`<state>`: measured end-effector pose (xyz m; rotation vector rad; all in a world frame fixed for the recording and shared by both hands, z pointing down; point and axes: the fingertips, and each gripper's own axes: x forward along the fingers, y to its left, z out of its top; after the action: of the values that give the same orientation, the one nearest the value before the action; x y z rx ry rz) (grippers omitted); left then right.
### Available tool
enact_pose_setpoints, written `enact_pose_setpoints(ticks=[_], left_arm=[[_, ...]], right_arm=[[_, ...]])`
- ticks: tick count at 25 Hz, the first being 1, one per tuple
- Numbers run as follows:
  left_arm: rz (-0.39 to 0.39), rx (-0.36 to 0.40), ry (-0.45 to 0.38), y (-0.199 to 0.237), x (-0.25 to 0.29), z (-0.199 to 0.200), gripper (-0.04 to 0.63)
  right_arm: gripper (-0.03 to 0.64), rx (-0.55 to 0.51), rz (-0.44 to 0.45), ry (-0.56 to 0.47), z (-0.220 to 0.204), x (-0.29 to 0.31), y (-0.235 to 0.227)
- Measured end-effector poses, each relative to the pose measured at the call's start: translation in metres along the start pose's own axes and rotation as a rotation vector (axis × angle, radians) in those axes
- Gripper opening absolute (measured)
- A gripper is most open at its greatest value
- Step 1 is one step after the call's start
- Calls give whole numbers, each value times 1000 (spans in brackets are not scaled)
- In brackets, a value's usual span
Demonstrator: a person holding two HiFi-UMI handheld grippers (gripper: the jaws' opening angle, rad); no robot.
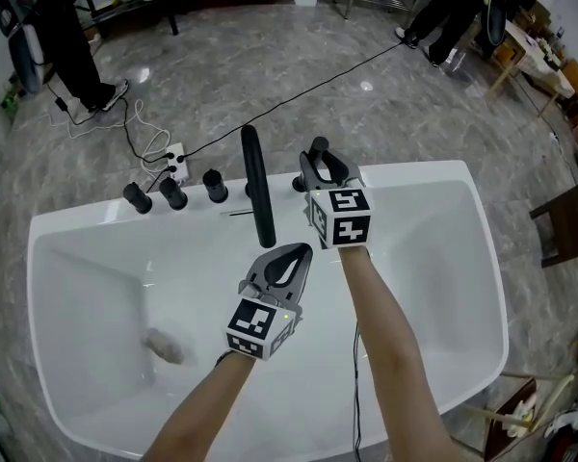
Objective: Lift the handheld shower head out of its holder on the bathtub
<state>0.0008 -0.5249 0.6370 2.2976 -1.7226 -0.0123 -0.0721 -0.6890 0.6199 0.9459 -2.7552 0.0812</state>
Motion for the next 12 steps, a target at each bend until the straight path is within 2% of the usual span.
enact_pose_setpoints(ticks=[12], left_arm=[[-25, 13, -41, -55, -15, 57, 12]], right_arm=[[140, -6, 27, -88, 90, -62, -9]])
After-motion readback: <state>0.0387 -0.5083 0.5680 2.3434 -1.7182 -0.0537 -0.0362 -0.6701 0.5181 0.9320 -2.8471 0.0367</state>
